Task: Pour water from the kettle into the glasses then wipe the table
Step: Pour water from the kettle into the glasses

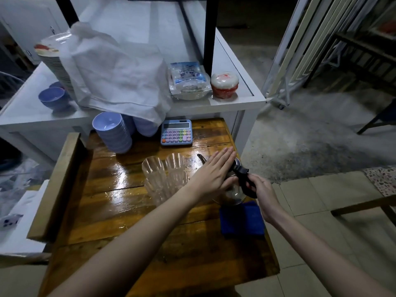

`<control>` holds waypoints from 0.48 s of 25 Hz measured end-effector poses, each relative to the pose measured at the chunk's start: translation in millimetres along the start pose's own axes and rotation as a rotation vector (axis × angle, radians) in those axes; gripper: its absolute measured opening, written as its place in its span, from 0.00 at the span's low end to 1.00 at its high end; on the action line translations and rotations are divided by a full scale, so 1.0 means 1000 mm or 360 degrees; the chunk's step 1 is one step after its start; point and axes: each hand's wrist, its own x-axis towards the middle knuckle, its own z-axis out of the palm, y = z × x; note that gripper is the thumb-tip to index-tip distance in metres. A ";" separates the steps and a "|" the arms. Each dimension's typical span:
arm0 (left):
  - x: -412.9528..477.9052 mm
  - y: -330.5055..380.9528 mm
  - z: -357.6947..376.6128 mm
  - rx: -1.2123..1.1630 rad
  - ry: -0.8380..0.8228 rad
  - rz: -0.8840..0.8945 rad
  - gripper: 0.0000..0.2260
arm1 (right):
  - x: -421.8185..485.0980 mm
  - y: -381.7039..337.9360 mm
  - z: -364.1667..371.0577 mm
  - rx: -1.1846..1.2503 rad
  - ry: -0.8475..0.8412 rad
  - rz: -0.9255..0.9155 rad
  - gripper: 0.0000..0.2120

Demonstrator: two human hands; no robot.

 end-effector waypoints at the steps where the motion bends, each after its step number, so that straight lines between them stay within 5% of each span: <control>1: -0.009 0.001 -0.003 -0.0016 0.0002 0.0001 0.31 | -0.007 0.001 0.003 -0.0023 -0.0006 -0.0008 0.12; 12: -0.076 0.014 -0.009 -0.0178 0.0041 -0.0041 0.32 | -0.057 0.008 0.022 -0.0244 -0.0074 -0.0092 0.19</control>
